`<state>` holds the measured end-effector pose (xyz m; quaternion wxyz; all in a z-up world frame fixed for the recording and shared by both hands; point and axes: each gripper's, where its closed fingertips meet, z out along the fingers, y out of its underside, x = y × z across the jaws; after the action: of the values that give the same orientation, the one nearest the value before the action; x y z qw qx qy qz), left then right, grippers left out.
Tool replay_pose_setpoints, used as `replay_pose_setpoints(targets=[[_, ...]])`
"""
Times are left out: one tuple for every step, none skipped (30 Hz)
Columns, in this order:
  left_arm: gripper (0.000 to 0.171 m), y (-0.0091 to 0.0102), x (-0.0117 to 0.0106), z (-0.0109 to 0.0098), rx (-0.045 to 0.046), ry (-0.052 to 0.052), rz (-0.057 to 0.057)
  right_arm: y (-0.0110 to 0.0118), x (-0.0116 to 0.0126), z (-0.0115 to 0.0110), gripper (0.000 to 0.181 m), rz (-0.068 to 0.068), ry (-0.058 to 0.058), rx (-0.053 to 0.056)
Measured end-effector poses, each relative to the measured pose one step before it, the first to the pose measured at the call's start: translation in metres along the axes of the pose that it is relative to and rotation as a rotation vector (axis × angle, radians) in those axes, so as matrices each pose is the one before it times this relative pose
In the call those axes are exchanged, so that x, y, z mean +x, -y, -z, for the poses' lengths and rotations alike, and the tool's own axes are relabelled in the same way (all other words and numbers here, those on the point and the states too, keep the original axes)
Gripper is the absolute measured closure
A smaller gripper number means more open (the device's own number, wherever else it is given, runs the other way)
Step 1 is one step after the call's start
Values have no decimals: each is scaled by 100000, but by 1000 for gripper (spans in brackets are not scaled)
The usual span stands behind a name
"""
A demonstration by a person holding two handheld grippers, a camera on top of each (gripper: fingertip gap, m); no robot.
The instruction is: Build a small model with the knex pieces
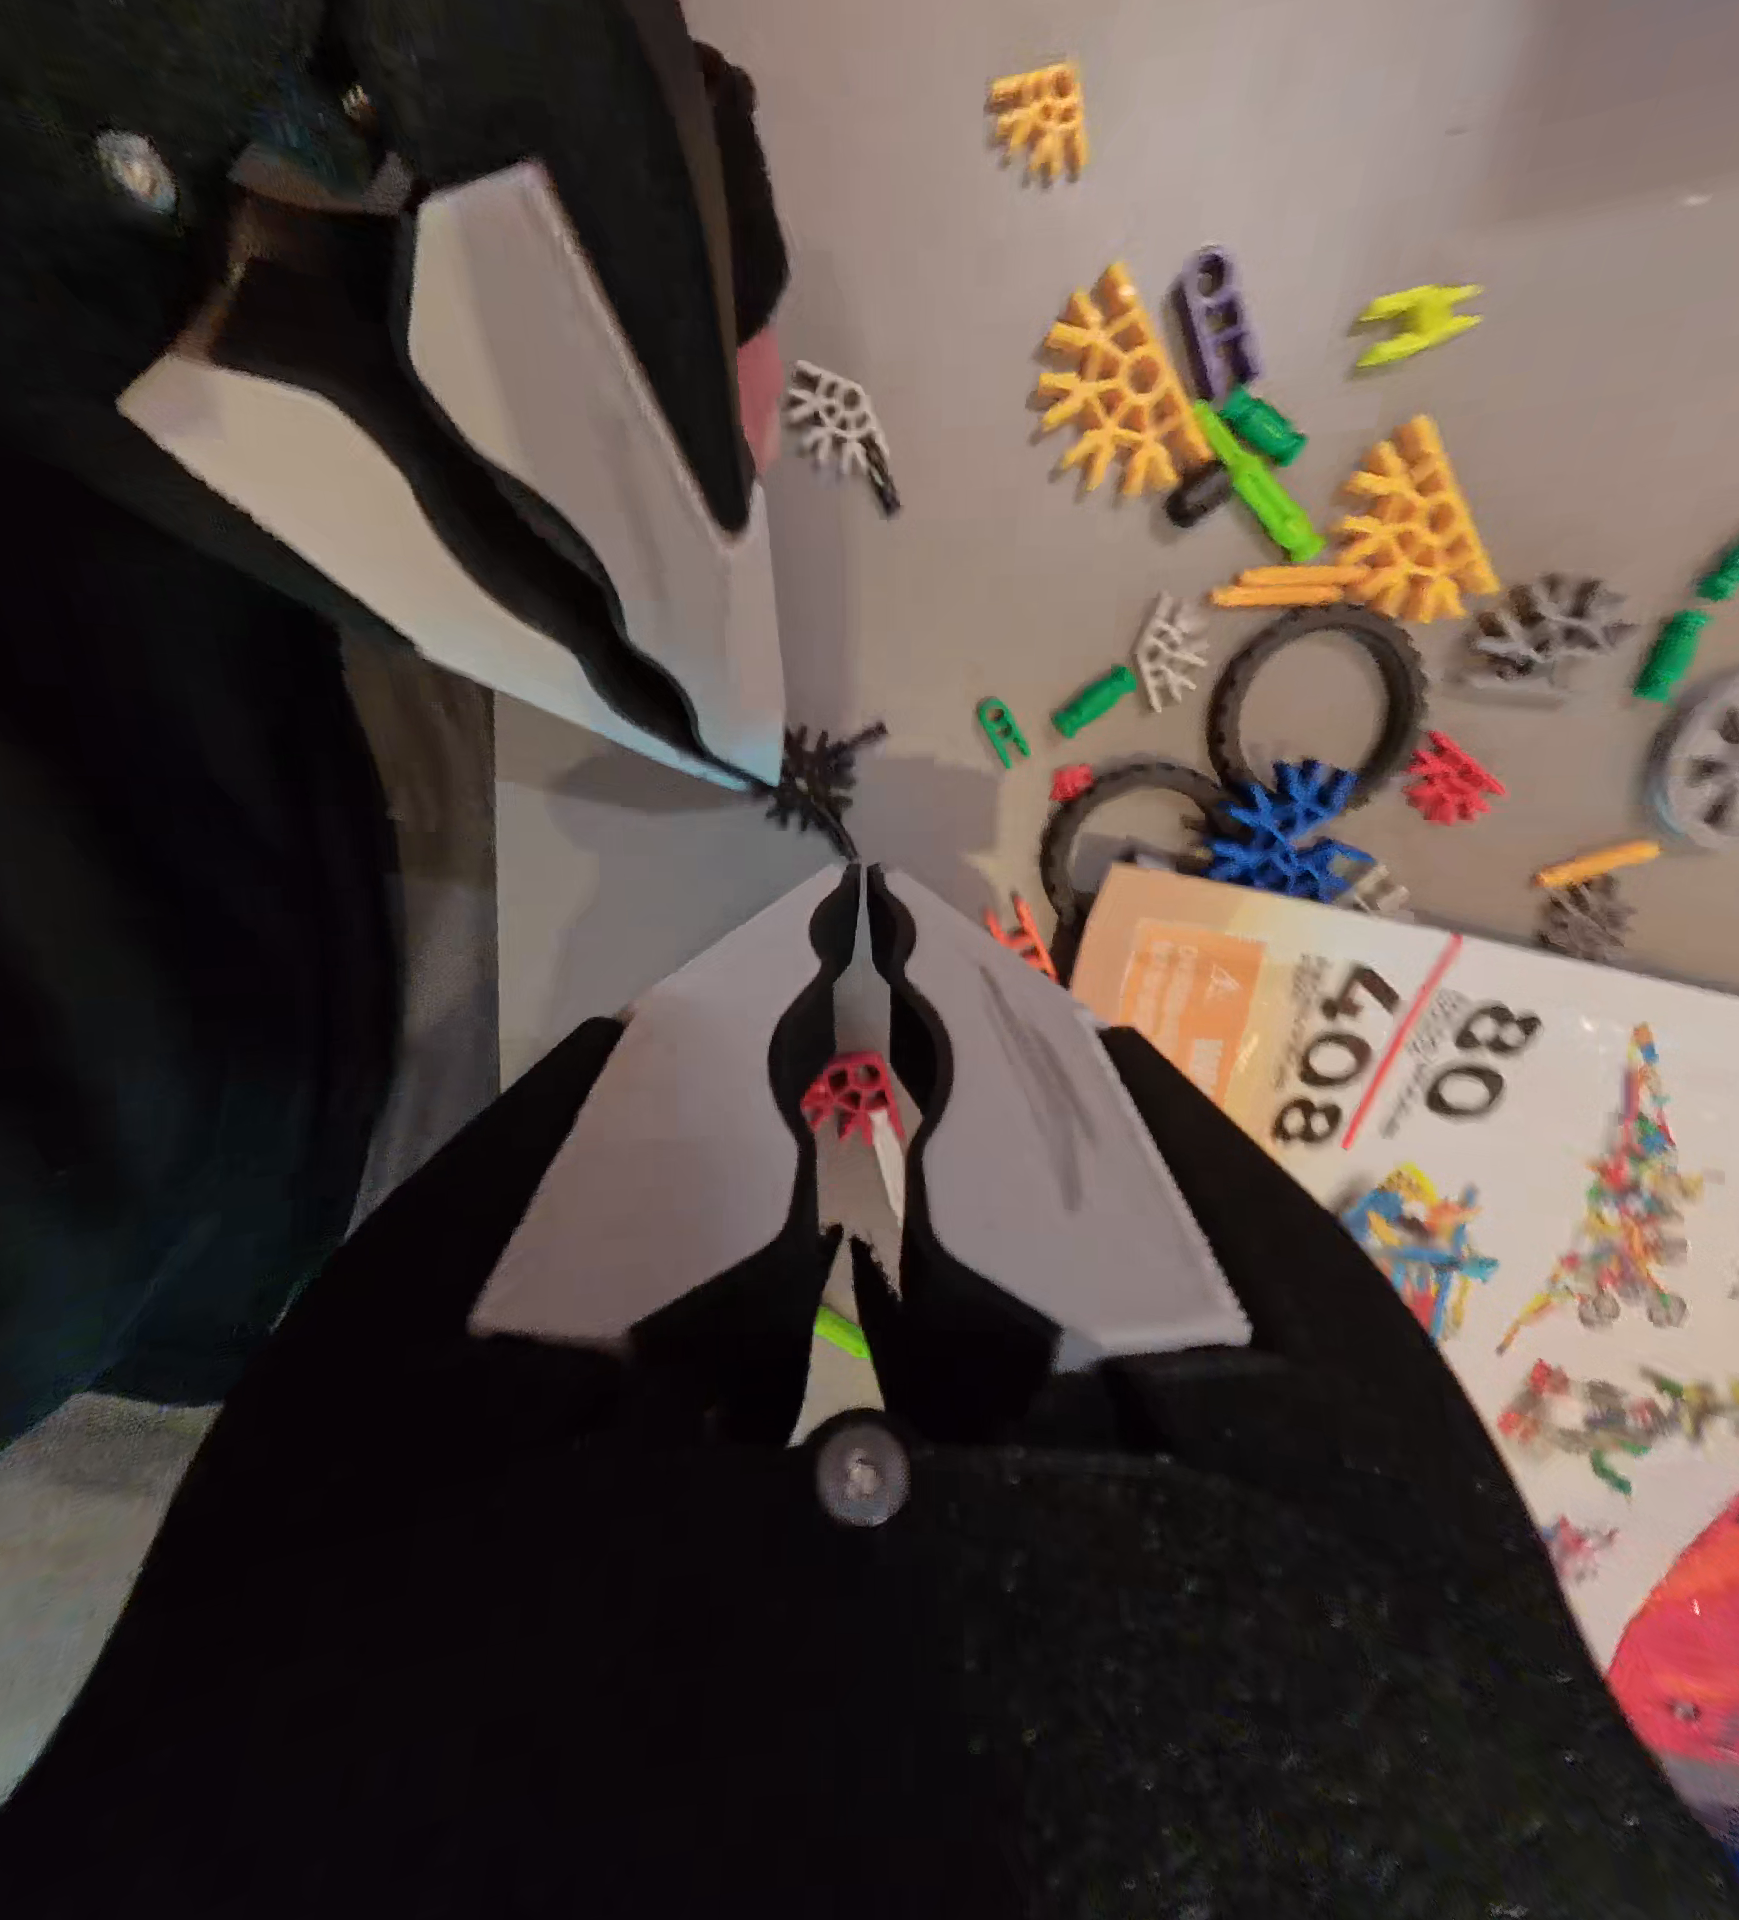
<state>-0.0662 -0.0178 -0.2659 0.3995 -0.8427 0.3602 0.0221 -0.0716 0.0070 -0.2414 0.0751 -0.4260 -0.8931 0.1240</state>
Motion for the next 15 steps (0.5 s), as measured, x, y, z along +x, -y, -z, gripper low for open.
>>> replay_pose_setpoints(targets=[[169,-58,-24,57,-145,350,66,-394,206,768,181,-1518,-2328,2761],[169,-24,-35,84,307,29,563,-481,92,842,181,-2199,-1556,2956],[168,66,9,146,838,-628,927,-491,113,912,181,-2399,-1813,3289],[166,182,-103,225,1341,-191,909,-523,120,879,181,-2527,-1977,2983],[165,247,-107,266,1495,-717,1269,-594,117,734,181,-2106,-2227,2355],[163,242,-121,250,1111,-1031,1436,-692,14,527,181,-1534,-2017,1422],[161,157,-185,178,450,-722,981,-789,-98,311,181,-1489,-1661,282],[159,100,-280,104,-79,-201,292,-706,-153,141,181,-1105,-1705,223],[158,4,-282,-8,-571,-91,-269,-501,-414,-5,181,-594,-609,912],[158,-149,-186,-131,-1381,-670,-729,-337,-686,-125,181,-493,808,1256],[156,-201,-108,-213,-1496,-985,-856,-147,-659,-197,181,-243,495,1651],[155,-160,-135,-245,-1249,-621,-540,-141,-645,-227,181,-376,487,1233],[152,-227,-16,-273,-1789,-1127,-684,-143,-541,-200,181,-237,168,1022],[150,-195,89,-231,-1677,-1224,-1005,-78,-399,-149,181,-226,-181,1441],[148,-133,102,-209,-1437,-1124,-706,-36,-297,-112,181,-892,-84,1720]])
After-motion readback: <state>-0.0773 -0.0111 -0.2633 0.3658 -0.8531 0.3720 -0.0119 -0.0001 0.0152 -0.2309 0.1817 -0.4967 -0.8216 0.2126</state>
